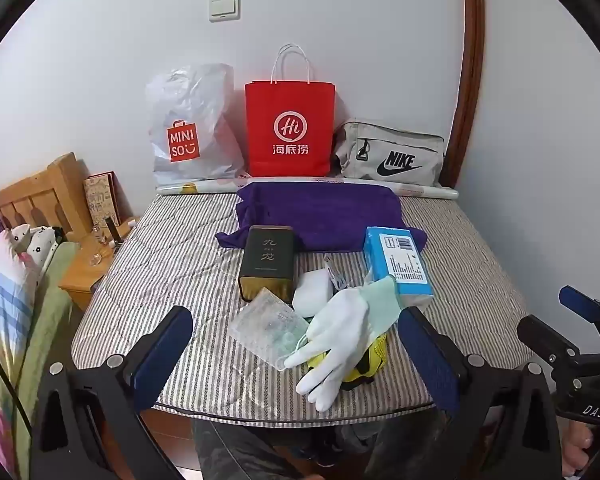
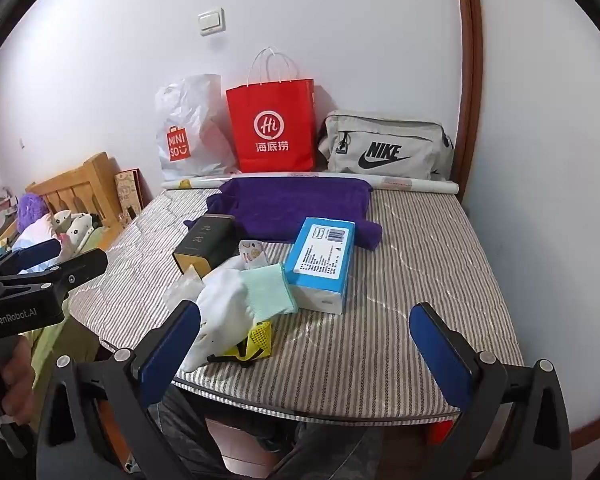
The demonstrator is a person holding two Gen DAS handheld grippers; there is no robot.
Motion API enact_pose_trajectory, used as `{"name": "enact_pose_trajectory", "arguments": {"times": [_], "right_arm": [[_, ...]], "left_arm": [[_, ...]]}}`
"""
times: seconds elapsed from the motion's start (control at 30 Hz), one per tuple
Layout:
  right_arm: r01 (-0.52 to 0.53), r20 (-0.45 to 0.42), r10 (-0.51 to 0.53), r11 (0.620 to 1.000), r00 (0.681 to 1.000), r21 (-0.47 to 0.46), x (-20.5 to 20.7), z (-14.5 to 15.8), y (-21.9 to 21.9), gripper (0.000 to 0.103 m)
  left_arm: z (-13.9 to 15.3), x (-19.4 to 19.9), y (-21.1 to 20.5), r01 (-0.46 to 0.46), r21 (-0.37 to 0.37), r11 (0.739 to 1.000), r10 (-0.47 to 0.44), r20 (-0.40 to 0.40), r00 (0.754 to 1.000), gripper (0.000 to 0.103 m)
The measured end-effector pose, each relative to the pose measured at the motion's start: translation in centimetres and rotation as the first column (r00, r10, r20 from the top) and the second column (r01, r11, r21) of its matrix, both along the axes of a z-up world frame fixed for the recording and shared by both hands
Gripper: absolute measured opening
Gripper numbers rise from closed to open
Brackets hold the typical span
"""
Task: Organize soft objects
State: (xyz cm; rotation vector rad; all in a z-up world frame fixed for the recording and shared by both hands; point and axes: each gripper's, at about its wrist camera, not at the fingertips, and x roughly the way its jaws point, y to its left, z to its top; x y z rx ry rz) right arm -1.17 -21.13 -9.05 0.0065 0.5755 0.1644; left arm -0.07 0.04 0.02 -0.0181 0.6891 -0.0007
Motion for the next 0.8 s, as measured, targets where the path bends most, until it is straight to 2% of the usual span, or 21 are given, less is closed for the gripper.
{"name": "enact_pose_trajectory", "arguments": {"times": [0.27, 0.8], "right_arm": [[-0.004, 0.003, 0.004, 1.000, 1.000, 0.004, -0.14, 0.06, 0.09, 0.103], [-0.007, 0.021, 0.007, 1.000, 1.000, 0.008, -0.74, 0.74, 0.40, 0.103]], "left_arm": [[0.03, 0.14, 0.28, -0.003, -0.030, 1.000, 0.002, -0.011, 1.000, 0.103], [-0.12, 0.01, 0.71, 0.002, -0.028, 1.000, -0.002, -0.007, 1.000, 0.103]]}}
